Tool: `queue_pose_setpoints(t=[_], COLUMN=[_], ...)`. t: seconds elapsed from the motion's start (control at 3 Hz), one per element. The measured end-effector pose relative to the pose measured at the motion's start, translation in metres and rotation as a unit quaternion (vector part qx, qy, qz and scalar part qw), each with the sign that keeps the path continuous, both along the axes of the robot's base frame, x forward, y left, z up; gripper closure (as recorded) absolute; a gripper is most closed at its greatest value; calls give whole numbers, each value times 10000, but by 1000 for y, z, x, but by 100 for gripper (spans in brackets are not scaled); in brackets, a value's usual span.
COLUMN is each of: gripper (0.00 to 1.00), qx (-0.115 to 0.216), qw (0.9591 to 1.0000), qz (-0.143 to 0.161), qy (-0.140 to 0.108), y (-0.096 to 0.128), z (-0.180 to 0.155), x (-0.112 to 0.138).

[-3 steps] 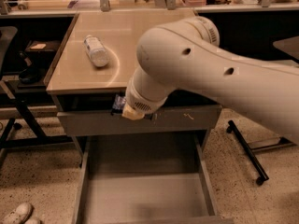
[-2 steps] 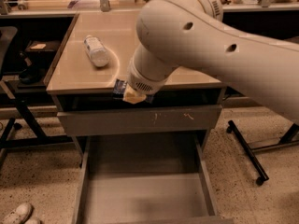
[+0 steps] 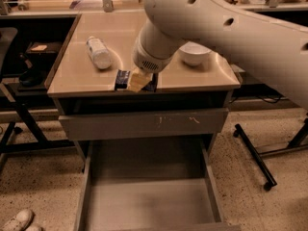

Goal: Pick rxbar blueberry from middle drawer and place on counter

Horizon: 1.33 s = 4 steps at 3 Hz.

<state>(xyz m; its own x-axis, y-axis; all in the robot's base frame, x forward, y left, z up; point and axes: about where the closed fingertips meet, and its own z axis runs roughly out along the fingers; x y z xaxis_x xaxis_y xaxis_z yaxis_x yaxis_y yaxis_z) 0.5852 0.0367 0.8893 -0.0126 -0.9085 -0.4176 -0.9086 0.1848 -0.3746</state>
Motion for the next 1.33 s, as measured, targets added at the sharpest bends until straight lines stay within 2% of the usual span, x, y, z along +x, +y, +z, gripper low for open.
queue_pose_setpoints(t=[0.67,1.33], gripper=[100,100], qx=[270,193], qw=[9994,9992], qz=[147,293], qy=[130,181], y=[-4,21], z=[-29,-39], x=[73,121])
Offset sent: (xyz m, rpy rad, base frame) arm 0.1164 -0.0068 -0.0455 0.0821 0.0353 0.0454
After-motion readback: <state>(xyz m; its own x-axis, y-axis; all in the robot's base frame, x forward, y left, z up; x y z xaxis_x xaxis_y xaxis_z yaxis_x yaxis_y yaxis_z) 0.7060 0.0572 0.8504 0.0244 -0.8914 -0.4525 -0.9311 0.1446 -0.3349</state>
